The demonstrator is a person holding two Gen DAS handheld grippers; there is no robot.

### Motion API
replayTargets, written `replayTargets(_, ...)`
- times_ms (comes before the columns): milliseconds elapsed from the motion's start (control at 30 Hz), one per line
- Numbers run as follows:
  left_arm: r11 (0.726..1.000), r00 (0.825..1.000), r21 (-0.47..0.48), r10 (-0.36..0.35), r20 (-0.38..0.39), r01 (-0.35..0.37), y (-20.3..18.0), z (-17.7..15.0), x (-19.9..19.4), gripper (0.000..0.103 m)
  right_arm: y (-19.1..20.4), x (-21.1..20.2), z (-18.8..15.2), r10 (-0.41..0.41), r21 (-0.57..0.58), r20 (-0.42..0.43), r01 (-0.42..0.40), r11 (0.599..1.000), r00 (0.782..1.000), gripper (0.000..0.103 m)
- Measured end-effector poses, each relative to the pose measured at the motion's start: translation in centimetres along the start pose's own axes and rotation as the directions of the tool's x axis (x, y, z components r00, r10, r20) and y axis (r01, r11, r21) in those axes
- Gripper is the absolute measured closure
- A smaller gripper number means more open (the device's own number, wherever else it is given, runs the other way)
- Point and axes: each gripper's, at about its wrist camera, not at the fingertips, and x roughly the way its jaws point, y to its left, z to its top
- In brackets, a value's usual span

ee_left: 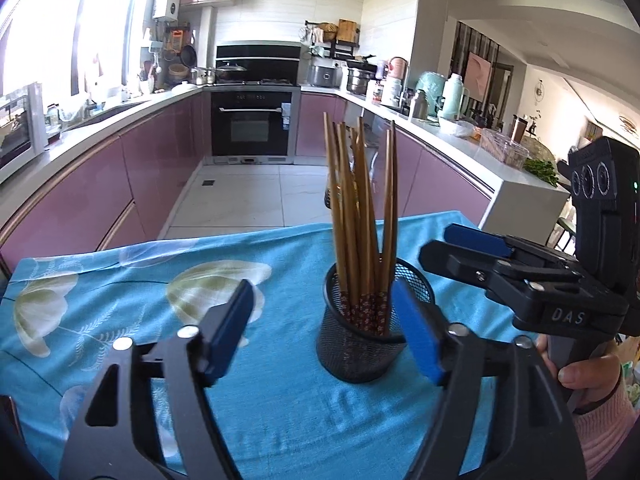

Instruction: Organize utensils

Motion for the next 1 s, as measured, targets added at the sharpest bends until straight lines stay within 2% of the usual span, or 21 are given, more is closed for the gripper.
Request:
replayTargets(33, 1.000, 1.000, -0.010, 0.009, 0.008, -0.009, 0.2, -0.2, -0.3, 0.011, 0.1, -0.1, -0.2, -0.011, -0.007, 0.004, 0.011, 1.000, 1.000, 0.023)
replayTargets(233, 0.997, 0.996, -0.027, 0.074, 0.045, -0.073, 1.3, -1.5, -2.1, 0.006, 1.0, -1.1, -1.7, -0.066, -0.045, 0.037, 0.068, 0.997, 0.997, 0.007)
replayTargets(567, 0.983, 0.978, -0.045, 0.184, 0.099, -0.180, 2.1, -3.3, -4.5, 0.006, 2.5, -2.3, -3.3, -0.133, -0.105, 0.130, 0.147, 0.984, 0.983, 0.007)
replayTargets(700, 0.978, 0.972, -0.050, 0.205, 0.115, -0.201, 1.9, -4.1, -5.2, 0.006, 3.4, -3.1, -4.4, -0.138, -0.119, 0.167, 0.159, 0.980, 0.976, 0.007)
replayTargets(1000, 0.970, 0.957, -0.041, 0.242, 0.161, -0.239, 1.2, -5.7, -6.5, 0.006, 4.7, -3.4, -5.8, -0.164, -0.137, 0.187, 0.191, 0.972, 0.969, 0.007)
